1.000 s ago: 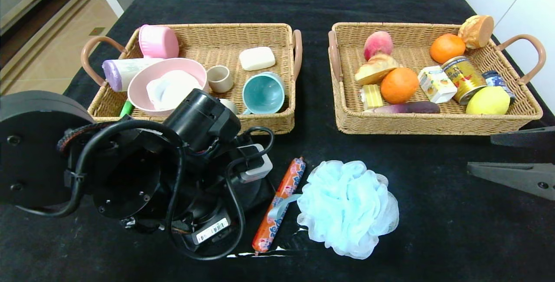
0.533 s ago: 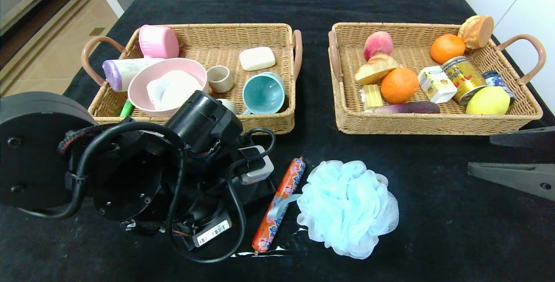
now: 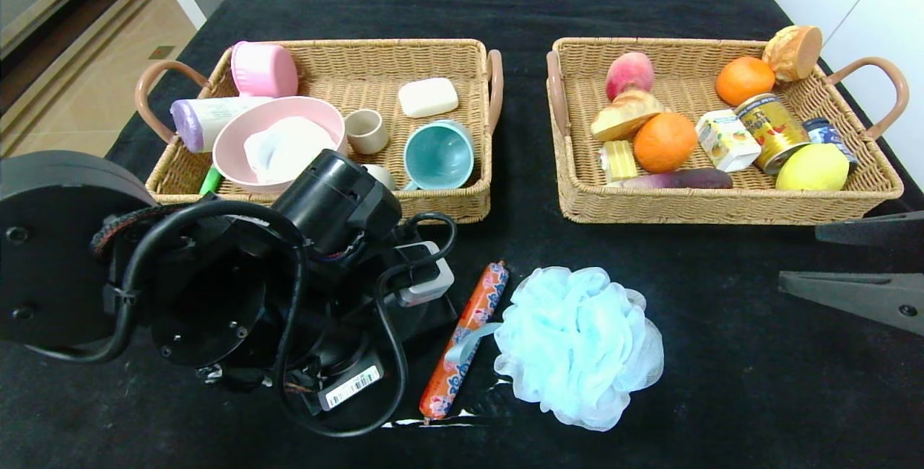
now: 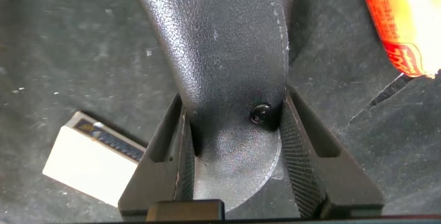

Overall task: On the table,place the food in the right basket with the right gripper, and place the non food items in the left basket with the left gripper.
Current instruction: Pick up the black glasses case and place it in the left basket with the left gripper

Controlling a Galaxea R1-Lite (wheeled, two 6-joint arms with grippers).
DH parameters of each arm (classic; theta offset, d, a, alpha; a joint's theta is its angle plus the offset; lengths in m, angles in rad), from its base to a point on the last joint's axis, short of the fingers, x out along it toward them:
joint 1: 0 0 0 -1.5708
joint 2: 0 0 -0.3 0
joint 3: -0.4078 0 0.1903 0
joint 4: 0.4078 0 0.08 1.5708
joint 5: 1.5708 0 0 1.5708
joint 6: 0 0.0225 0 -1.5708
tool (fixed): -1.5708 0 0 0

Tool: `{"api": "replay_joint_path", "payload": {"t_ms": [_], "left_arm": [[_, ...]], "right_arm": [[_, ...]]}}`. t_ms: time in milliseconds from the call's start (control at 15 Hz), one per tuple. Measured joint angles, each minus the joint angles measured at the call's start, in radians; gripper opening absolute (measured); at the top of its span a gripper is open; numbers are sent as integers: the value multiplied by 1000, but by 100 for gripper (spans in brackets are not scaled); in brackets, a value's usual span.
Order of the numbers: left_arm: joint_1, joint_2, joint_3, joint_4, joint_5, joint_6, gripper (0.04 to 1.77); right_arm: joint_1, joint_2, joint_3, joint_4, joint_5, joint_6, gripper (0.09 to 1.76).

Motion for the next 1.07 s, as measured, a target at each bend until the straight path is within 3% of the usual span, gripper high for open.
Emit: {"api": "replay_joint_path", "payload": {"t_ms": [1067], "left_arm": [[-31, -137, -119, -10, 27, -28, 79]], "right_arm": [[-8, 1, -6, -2, 8, 6, 170]]}}
